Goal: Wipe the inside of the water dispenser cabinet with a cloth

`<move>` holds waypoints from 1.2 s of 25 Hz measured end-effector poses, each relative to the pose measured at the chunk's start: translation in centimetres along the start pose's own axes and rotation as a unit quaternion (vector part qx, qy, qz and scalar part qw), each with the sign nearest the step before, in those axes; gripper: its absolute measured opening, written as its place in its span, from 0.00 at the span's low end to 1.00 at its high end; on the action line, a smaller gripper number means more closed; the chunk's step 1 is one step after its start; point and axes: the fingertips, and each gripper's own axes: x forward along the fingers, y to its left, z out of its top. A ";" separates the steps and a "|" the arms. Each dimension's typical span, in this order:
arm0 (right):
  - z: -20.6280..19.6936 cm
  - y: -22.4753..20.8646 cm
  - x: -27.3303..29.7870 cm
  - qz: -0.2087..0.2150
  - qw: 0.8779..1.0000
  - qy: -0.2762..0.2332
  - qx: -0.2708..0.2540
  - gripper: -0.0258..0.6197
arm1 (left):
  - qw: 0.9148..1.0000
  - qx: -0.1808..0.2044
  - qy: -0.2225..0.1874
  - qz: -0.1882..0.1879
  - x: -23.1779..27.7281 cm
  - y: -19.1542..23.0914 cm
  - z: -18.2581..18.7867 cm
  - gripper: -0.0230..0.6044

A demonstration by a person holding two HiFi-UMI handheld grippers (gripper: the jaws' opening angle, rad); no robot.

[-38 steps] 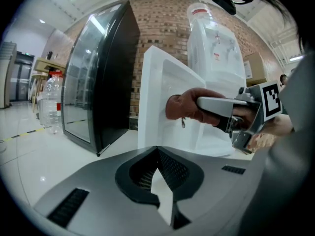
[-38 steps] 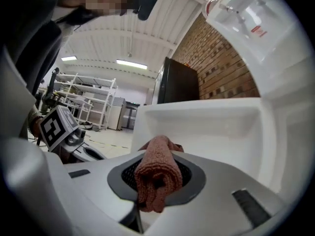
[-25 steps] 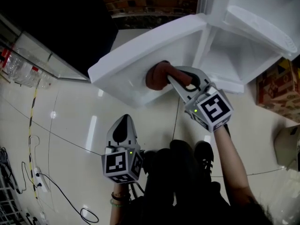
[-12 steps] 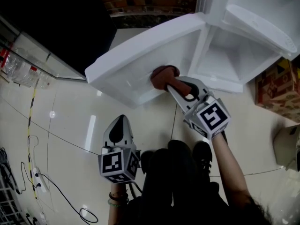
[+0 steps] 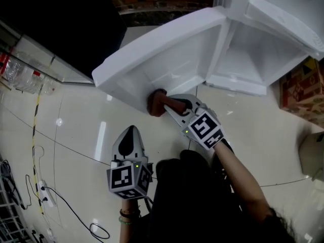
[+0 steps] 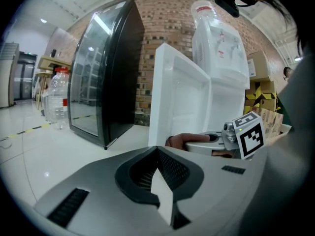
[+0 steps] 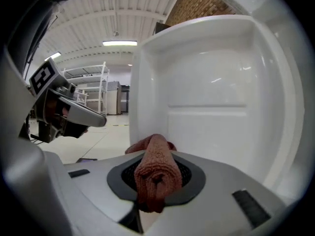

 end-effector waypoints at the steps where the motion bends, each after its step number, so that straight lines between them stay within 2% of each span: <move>1: -0.6 -1.7 -0.2 -0.021 1.000 0.004 0.011 0.16 | 1.000 -0.003 0.001 0.002 0.0 0.3 -0.2 0.04; 4: -2.4 -7.5 -2.0 -0.090 0.995 0.013 0.047 0.16 | 1.000 -0.011 0.003 0.011 -0.1 1.1 -0.4 0.04; 6: -3.6 -10.8 -3.9 -0.132 0.989 0.030 0.053 0.16 | 1.000 -0.013 0.002 0.013 -0.2 1.3 -0.4 0.04; 10: -6.0 -15.4 -8.1 -0.204 0.974 0.047 0.081 0.16 | 1.000 -0.017 0.001 0.020 -0.2 2.0 -0.5 0.04; 13: -6.2 -15.7 -9.0 -0.211 0.973 0.044 0.082 0.16 | 0.999 -0.020 0.003 0.024 -0.2 2.2 -0.7 0.04; 19: -4.4 -12.9 -9.4 -0.183 0.981 0.021 0.061 0.16 | 1.000 -0.016 0.003 0.013 0.1 1.0 -0.5 0.04; 21: -4.3 -13.8 -11.2 -0.206 0.976 0.019 0.067 0.16 | 1.000 -0.022 0.001 0.013 0.4 0.9 -0.3 0.04; 26: -4.2 -19.9 -16.9 -0.293 0.952 0.011 0.082 0.16 | 1.000 -0.012 0.009 0.004 2.0 -0.1 -0.3 0.04; 30: -3.7 -23.9 -19.3 -0.321 0.943 0.011 0.084 0.16 | 1.000 0.002 0.012 -0.019 4.1 -2.9 0.4 0.04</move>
